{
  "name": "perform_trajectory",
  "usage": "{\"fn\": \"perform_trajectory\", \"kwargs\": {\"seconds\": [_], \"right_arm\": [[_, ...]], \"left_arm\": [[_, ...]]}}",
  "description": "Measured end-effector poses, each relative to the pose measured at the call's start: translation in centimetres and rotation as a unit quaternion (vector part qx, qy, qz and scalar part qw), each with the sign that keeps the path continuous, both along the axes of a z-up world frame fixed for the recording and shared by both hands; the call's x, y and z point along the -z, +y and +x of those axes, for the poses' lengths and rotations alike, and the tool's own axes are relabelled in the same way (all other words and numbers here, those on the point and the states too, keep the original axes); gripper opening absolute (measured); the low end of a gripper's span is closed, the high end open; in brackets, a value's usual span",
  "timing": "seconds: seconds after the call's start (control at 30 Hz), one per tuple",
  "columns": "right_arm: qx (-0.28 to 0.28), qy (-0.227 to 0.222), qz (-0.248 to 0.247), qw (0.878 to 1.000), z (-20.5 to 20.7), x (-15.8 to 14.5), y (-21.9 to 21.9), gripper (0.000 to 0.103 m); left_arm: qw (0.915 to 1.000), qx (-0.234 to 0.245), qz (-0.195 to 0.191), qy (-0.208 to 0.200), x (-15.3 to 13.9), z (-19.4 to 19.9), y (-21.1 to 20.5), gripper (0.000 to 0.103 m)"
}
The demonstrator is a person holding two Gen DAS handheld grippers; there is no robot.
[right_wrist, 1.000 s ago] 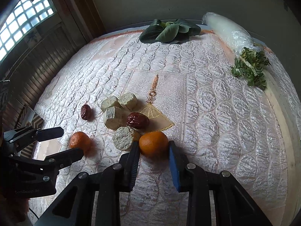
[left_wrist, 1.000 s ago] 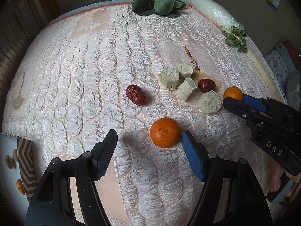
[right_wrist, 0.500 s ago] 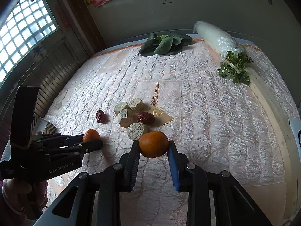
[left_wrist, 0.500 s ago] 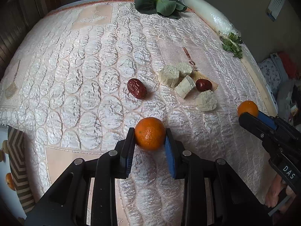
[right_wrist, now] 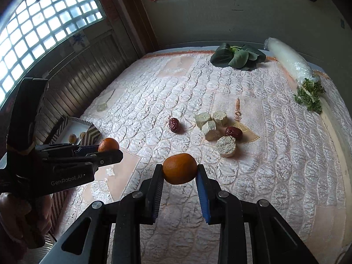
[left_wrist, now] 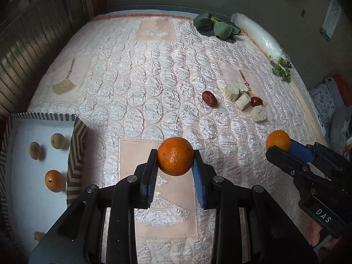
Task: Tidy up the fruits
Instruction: 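Carry both oranges into the white tray and open both grippers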
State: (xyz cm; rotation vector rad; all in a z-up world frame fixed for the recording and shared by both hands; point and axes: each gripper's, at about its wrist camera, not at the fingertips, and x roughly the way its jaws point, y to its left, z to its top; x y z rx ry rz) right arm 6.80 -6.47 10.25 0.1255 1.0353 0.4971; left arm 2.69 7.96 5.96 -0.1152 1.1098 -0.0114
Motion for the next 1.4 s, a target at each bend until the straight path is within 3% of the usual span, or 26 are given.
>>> {"fn": "perform_trajectory", "kwargs": {"seconds": [0.83, 1.4], "right_arm": [[-0.148, -0.019, 0.019, 0.989, -3.6, -2.2, 16.2, 0.028], [-0.232, 0.003, 0.011, 0.973, -4.4, 0.1, 25.1, 0.028]], "left_arm": [[0.9912, -0.128, 0.033, -0.008, -1.0, -7.5, 14.7, 0.029], [0.9815, -0.19, 0.015, 0.024, 1.7, -10.5, 22.0, 0.029]]}}
